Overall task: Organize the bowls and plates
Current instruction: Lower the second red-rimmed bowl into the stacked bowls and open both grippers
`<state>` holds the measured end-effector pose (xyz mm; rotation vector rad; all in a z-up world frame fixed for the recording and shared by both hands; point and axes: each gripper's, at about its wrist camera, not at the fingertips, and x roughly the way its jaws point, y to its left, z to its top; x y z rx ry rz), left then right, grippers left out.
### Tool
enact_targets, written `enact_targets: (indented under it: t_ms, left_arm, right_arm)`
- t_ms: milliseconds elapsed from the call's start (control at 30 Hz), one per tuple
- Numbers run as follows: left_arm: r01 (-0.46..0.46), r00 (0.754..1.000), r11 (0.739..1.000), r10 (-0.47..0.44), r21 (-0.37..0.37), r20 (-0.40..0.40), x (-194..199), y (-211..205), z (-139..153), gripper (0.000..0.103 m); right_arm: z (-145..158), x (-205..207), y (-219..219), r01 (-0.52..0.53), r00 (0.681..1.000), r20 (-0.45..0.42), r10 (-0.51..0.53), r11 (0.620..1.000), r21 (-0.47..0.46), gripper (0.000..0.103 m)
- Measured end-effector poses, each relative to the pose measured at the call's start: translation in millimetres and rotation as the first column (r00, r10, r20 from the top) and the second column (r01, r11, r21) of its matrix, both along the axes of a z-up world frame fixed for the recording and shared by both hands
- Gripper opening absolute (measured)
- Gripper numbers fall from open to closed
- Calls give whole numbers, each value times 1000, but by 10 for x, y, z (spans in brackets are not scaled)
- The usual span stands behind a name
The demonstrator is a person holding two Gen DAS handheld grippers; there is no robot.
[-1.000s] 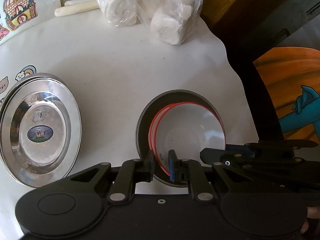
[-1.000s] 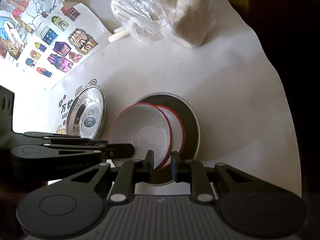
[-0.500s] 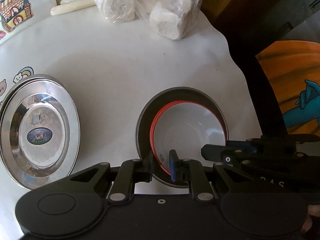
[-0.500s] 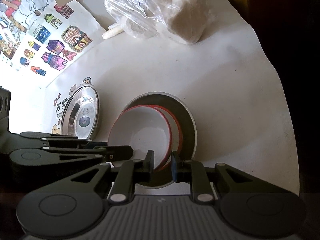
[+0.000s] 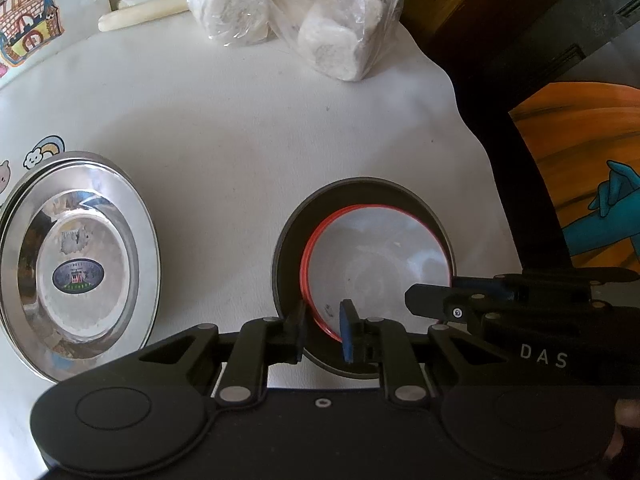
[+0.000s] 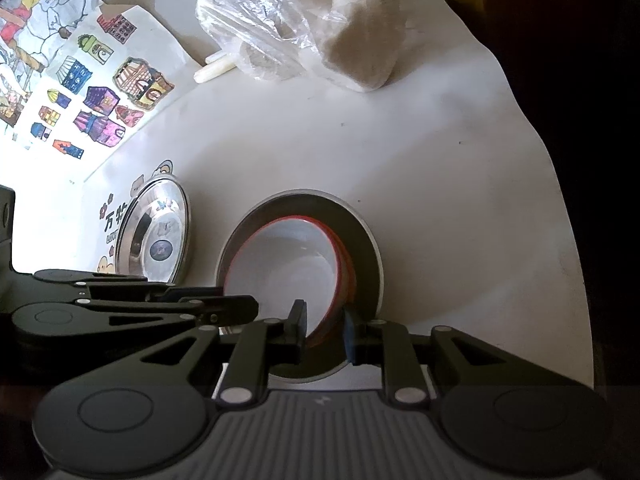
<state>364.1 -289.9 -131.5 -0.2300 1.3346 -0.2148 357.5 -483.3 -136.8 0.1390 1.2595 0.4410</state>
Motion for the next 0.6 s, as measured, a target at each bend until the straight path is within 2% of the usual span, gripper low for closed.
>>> enact_targets:
  t_ms: [267, 333, 400, 467, 533, 567, 600]
  left_arm:
    - [-2, 1000, 1000, 2, 6, 15, 17, 30, 58, 22]
    - [-19, 999, 1000, 19, -1, 27, 6, 61, 98, 30]
    - [-39, 998, 999, 39, -11, 40, -7, 98, 145, 52]
    - [-61, 996, 998, 61, -6, 58, -24, 133, 195, 64]
    - [-89, 993, 996, 90, -17, 70, -40, 195, 237, 72]
    - [-102, 992, 995, 104, -20, 70, -37, 226, 253, 80]
    - [-118, 990, 993, 119, -18, 70, -35, 256, 267, 90]
  right_arm:
    - [-7, -13, 5, 1, 1000, 2, -1, 1000, 0, 24]
    - [9, -25, -7, -3, 1000, 7, 3, 1000, -2, 31]
    - [44, -45, -26, -4, 1000, 17, 4, 1000, 2, 35]
    - [110, -80, -38, -13, 999, 41, 13, 1000, -5, 39]
    - [183, -120, -43, -19, 997, 70, 20, 1000, -16, 57]
    - [220, -137, -48, -21, 996, 84, 23, 1000, -23, 61]
    - [248, -152, -50, -22, 995, 95, 24, 999, -30, 70]
